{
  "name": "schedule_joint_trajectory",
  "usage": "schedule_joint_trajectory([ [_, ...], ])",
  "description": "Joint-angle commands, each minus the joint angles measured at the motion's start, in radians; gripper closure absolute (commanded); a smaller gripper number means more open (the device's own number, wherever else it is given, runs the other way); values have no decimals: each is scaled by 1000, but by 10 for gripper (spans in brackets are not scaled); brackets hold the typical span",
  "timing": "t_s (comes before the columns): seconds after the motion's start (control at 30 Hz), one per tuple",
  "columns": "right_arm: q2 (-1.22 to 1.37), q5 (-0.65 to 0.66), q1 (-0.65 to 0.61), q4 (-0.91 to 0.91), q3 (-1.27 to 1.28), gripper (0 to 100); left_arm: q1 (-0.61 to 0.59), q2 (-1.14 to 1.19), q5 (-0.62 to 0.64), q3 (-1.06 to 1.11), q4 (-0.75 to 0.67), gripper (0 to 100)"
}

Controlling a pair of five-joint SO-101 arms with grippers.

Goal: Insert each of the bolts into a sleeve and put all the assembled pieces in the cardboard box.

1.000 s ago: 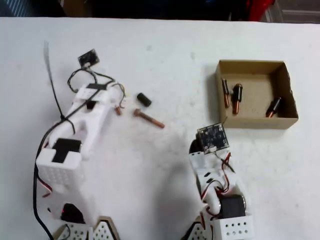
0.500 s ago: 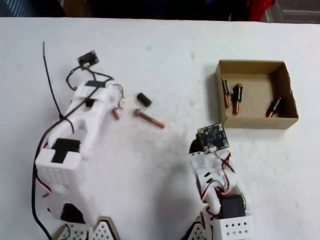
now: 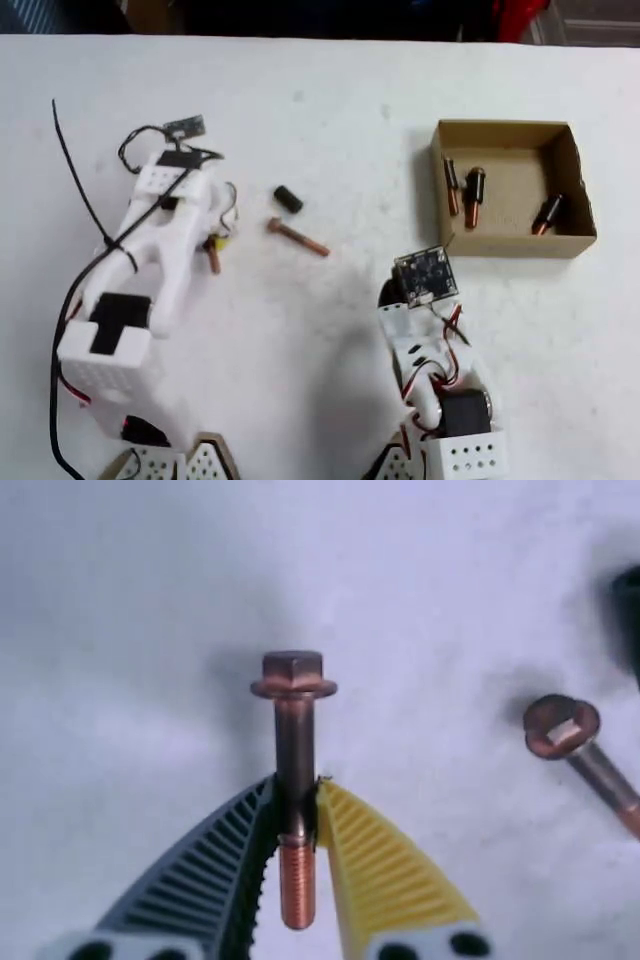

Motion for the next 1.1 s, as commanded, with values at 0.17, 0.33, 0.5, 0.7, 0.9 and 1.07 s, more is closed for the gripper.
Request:
schedule_joint_trajectory([
  [0.17, -10, -3, 12, -25, -6, 978, 30, 19, -115, -28, 46, 974],
  [0.33, -10, -3, 12, -25, -6, 978, 24, 105, -157, -31, 44, 973],
  [0.5, -10, -3, 12, -25, -6, 978, 21, 156, -155, -77, 44, 972],
  [0.7, -10, -3, 12, -25, -6, 978, 24, 160, -167, -114, 43, 972],
  [0.9, -10, -3, 12, -25, -6, 978, 21, 165, -239, -149, 41, 972],
  [1.07, -10, -3, 12, -25, -6, 978, 21, 166, -241, -153, 43, 937],
])
